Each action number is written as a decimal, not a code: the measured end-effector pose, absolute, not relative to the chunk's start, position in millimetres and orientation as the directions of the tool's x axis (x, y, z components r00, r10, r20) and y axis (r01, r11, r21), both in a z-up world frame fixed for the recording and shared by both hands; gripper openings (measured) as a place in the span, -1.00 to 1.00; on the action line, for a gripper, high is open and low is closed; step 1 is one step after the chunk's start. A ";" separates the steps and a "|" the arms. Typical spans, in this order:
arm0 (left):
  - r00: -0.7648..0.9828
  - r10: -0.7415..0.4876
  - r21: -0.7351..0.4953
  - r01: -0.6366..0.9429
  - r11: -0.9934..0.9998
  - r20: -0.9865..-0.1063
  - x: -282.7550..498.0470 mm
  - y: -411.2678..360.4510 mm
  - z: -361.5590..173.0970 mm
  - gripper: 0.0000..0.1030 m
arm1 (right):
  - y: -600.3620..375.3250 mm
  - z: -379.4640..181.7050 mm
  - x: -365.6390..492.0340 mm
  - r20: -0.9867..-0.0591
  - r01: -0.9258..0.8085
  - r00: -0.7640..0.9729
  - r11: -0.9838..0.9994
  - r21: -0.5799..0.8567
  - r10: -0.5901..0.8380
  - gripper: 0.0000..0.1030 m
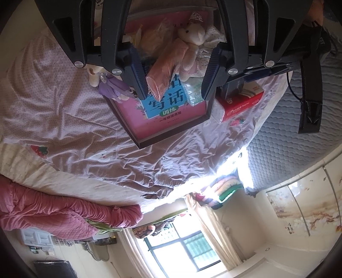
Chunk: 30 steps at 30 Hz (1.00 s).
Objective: Organize soft objects
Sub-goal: 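Open the left tool over the tray while the right tool releases the pink cloth, then move both tools back toward the remaining items beside the tray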
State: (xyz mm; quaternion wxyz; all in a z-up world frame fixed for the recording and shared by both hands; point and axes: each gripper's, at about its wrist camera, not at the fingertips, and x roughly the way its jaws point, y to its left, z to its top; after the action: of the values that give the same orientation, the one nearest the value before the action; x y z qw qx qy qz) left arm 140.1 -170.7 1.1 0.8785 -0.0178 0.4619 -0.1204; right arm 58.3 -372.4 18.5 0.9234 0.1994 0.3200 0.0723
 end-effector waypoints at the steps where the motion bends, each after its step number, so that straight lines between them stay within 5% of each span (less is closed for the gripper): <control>1: 0.548 -0.226 -0.141 0.194 0.971 -0.805 138.7 -170.1 1.9 0.44 | -372.2 19.1 58.1 -0.563 -0.004 0.786 0.912 0.410 0.256 0.06; 30: 0.584 -0.154 -0.182 0.010 0.983 -0.797 106.8 -59.2 11.5 0.52 | -312.3 52.8 48.2 -0.531 -0.188 0.783 0.938 0.292 0.322 0.18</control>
State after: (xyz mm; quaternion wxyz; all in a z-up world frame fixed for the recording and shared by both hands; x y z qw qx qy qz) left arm 106.8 -59.2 11.5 0.8865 -0.0792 0.4537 -0.0461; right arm 48.2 -312.3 52.8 0.9376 0.1123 0.2996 0.1360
